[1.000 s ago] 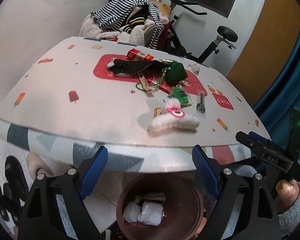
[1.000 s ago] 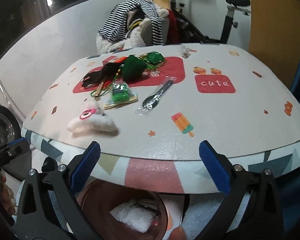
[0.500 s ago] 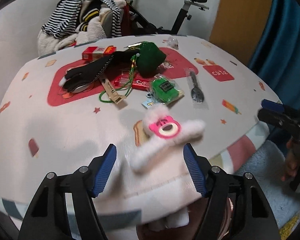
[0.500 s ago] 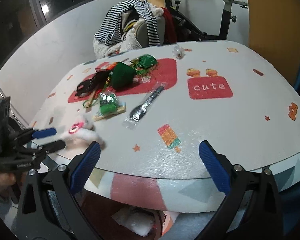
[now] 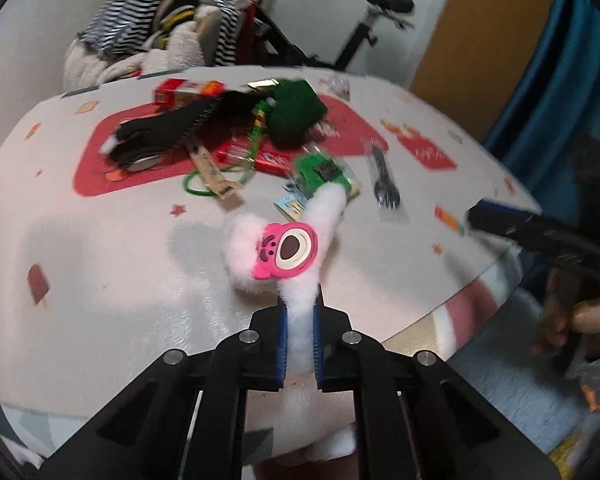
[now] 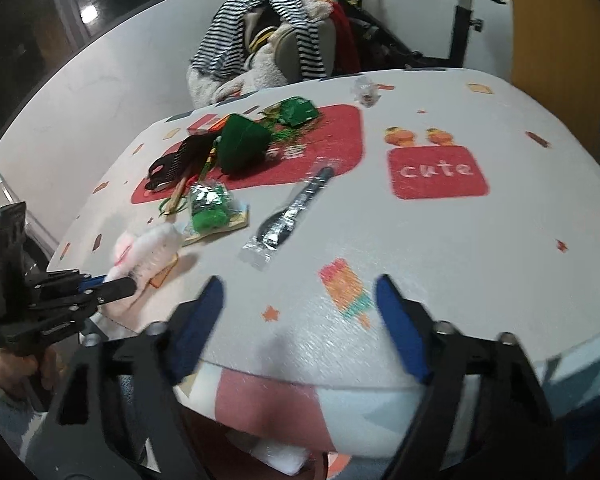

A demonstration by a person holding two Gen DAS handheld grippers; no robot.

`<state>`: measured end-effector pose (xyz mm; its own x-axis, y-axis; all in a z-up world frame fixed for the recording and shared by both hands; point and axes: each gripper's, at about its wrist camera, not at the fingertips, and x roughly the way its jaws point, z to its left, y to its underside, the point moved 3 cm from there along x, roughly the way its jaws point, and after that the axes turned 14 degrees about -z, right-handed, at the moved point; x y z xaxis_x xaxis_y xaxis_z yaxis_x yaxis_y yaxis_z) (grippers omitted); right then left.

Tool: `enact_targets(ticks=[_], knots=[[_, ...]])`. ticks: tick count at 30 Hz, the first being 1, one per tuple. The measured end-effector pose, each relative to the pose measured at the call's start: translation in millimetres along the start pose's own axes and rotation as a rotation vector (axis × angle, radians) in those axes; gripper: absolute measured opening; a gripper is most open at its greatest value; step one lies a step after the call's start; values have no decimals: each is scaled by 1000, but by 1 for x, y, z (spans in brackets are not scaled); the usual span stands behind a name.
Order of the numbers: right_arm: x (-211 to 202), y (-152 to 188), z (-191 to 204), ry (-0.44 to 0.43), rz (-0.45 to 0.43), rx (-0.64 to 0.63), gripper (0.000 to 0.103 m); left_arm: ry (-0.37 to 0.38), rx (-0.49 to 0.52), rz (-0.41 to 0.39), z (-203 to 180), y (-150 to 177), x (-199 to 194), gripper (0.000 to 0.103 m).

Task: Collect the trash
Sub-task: 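Grasp the white plush keychain with pink face using the left tool, then grasp the plastic-wrapped spoon with the right tool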

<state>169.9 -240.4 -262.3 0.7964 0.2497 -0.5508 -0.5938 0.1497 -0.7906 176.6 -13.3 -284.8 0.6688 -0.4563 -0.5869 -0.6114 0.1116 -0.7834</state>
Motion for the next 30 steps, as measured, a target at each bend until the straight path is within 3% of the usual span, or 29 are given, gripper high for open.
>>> enact_targets(ticks=[1, 5, 8, 17, 24, 30], knots=[[5, -2, 1, -7, 5, 1, 61, -7, -17, -15, 2, -2, -5, 10], [32, -13, 1, 3, 16, 43, 55, -34, -120, -97, 14, -9, -30, 10], [48, -17, 3, 34, 27, 63, 43, -54, -211, -157, 20, -9, -48, 10], [87, -26, 11, 158, 48, 45, 43, -102, -278, -188, 33, -3, -70, 10], [95, -24, 19, 205, 51, -72, 44, -98, -277, -196, 31, -2, -74, 10], [92, -19, 29, 146, 37, -138, 20, -91, -275, -196, 28, -2, -77, 10]])
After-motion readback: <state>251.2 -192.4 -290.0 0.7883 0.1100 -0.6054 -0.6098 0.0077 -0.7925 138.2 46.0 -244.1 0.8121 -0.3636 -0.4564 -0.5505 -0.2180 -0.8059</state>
